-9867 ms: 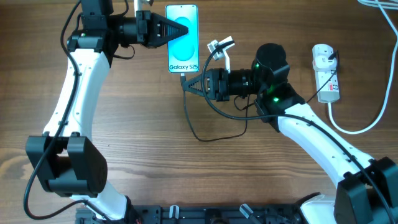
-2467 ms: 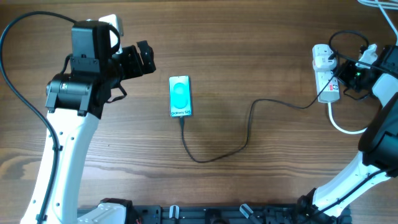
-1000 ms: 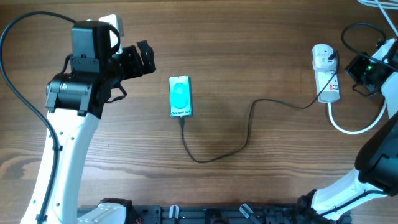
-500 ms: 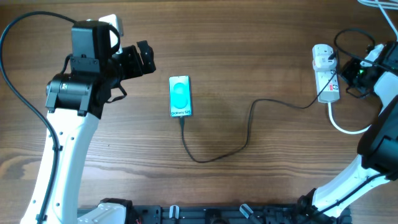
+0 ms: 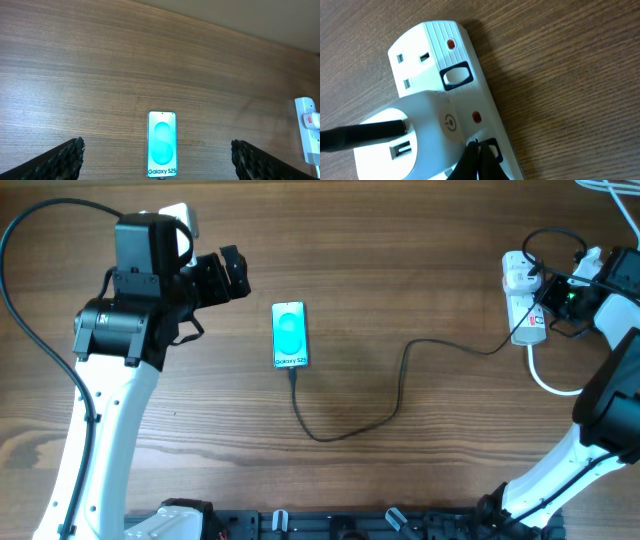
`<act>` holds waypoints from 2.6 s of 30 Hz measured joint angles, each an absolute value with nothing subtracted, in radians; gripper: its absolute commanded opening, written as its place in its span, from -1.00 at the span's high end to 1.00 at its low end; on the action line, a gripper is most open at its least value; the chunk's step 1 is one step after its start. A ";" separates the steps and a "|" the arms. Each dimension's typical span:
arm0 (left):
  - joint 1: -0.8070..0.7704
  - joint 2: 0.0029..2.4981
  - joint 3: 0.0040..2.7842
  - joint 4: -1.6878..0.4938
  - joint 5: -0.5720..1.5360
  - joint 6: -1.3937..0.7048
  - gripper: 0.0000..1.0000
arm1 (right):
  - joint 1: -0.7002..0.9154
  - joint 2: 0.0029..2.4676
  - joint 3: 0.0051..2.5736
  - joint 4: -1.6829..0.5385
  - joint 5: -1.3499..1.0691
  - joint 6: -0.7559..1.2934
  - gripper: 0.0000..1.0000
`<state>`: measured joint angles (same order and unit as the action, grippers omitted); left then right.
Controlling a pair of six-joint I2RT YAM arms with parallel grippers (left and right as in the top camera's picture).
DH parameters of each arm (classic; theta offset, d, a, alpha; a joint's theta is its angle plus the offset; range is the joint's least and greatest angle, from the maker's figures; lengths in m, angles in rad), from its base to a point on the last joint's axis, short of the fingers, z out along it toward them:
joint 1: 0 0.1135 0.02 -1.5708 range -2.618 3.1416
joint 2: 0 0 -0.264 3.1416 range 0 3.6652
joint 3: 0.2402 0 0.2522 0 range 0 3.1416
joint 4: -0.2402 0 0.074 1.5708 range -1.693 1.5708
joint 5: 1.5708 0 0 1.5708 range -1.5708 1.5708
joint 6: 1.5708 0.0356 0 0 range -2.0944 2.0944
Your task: Plug charger to phone and switch on socket
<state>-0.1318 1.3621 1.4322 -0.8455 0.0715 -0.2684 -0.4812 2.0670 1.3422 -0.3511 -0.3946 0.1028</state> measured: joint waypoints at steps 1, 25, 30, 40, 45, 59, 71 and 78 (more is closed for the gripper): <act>-0.132 1.362 1.433 -0.846 0.071 -0.268 -1.00 | -0.481 2.067 1.343 -0.355 -0.395 0.103 0.92; -0.132 1.362 1.432 -0.846 0.071 -0.268 -1.00 | -0.459 1.805 1.375 -0.647 -0.349 0.100 0.89; -0.132 1.362 1.432 -0.845 0.071 -0.268 -1.00 | -0.459 1.542 1.375 -0.706 -0.435 0.091 0.83; -0.132 1.362 1.432 -0.845 0.072 -0.268 -1.00 | -0.285 1.099 1.375 -0.939 -0.504 -0.073 0.38; -0.132 1.362 1.432 -0.846 0.071 -0.268 -1.00 | -0.264 0.979 1.375 -0.981 -0.500 0.067 -1.00; -0.132 1.362 1.432 -0.846 0.072 -0.268 -1.00 | -0.264 0.952 1.375 -1.010 -0.418 0.117 -1.00; -0.132 1.362 1.432 -0.846 0.070 -0.268 -1.00 | 0.055 0.574 0.798 -0.340 -0.094 0.084 -1.00; -0.132 1.362 1.432 -0.847 0.068 -0.268 -1.00 | 0.056 0.321 0.332 0.026 -0.045 0.084 -1.00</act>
<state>-0.1318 1.3621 1.4322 -0.8467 0.0677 -0.2684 0.0555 0.3206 0.3321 0.0261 -0.0448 0.0845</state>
